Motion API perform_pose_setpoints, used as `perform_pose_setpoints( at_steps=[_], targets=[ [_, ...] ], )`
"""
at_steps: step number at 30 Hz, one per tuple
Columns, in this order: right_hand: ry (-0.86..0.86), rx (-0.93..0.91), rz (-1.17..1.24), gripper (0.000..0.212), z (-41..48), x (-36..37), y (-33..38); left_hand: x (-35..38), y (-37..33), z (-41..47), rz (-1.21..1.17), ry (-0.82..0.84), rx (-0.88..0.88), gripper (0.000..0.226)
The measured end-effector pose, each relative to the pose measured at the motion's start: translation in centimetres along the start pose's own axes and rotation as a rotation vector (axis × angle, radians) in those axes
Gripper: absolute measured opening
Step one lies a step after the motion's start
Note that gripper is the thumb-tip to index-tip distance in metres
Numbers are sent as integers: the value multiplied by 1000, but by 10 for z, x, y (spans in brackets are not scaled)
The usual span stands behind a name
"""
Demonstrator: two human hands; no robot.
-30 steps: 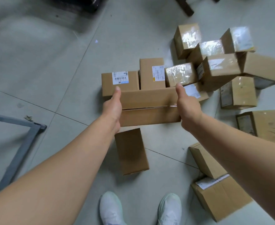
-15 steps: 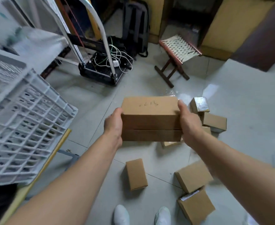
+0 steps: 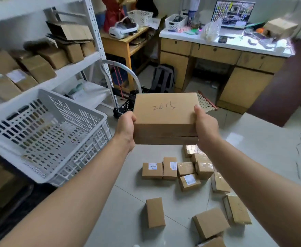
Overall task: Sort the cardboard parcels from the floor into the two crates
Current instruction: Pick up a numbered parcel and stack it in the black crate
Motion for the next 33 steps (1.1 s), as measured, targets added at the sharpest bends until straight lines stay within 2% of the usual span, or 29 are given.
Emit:
perform_pose_setpoints(
  at_steps=[4,8,12,18,22,29,33],
  targets=[
    [30,-95,22,27,-31,19,32,-26,-35,-16,-13,-65,75,23],
    [80,-186,5,35,-56,45,59,-53,-60,-25,-44,-94,134,17],
    [152,-240,-7,39,-77,79,75,-89,-76,-28,-99,-149,163,24],
    [231,-312,-14,32,-105,128,92,-143,-100,-41,-185,-246,219,24],
    [307,-327,2,32,-123,162,96,-182,-108,-53,-226,-324,228,39],
    [519,-308,-12,22,-159,214,89,-241,-104,-91,-252,-499,302,33],
    [645,-276,-62,31,-183,242,69,-275,-86,-120,-279,-612,308,27]
  ],
)
Point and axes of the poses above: each hand's wrist, its own z-axis towards the middle knuckle, its own x-axis out of the palm, y = z × x, the point moved 10 cm from there along z, towards the middle knuckle
